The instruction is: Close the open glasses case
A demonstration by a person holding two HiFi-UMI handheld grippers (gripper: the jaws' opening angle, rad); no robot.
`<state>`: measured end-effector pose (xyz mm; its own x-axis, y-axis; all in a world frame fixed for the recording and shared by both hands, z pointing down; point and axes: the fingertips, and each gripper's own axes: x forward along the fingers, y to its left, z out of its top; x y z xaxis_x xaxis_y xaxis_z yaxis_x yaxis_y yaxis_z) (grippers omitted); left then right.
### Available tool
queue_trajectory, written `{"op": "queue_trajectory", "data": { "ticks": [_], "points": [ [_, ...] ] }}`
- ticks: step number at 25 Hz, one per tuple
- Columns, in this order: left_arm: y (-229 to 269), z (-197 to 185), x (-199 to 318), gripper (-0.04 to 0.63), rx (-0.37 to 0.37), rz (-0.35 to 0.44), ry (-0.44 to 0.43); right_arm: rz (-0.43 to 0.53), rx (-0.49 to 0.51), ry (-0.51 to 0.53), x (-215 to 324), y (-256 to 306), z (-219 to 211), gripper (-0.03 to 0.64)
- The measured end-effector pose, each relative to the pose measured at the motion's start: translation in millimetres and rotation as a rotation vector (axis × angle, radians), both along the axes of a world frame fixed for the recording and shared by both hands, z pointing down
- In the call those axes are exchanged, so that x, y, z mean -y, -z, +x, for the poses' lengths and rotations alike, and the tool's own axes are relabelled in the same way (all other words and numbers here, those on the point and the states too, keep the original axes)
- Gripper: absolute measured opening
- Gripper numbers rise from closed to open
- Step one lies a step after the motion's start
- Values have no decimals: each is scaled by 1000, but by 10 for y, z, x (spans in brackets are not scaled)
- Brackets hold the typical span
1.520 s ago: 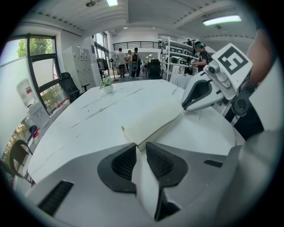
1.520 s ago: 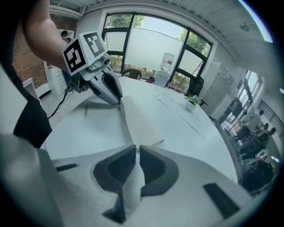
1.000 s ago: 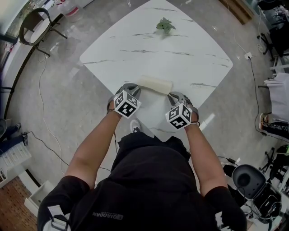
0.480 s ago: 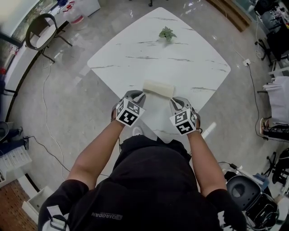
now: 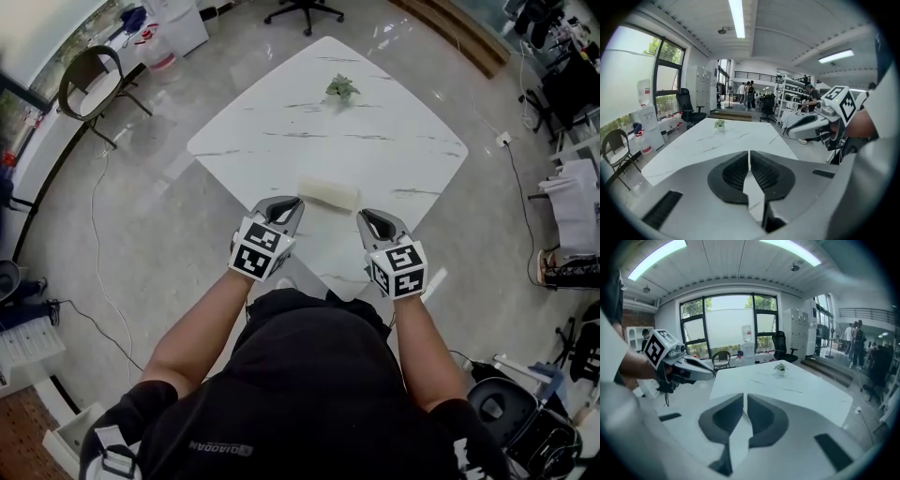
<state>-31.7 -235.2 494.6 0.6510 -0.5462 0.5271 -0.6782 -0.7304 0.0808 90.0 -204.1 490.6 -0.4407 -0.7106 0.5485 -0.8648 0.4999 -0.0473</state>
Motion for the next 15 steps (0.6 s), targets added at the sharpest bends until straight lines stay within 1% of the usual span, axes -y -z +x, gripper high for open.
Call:
{"op": "queue_trajectory", "data": {
  "ticks": [3, 8, 12, 15],
  "points": [
    [256, 47, -50, 10, -24, 50, -30, 38, 74, -11, -55, 269, -45, 26],
    [657, 88, -159, 5, -77, 86, -58, 86, 165, -29, -113, 659, -68, 26],
    [881, 63, -260, 5, -125, 90, -50, 126, 198, -44, -184, 862, -61, 23],
    [1006, 41, -303, 5, -152, 93, -38, 156, 222, -53, -234, 999, -54, 3]
  ]
}}
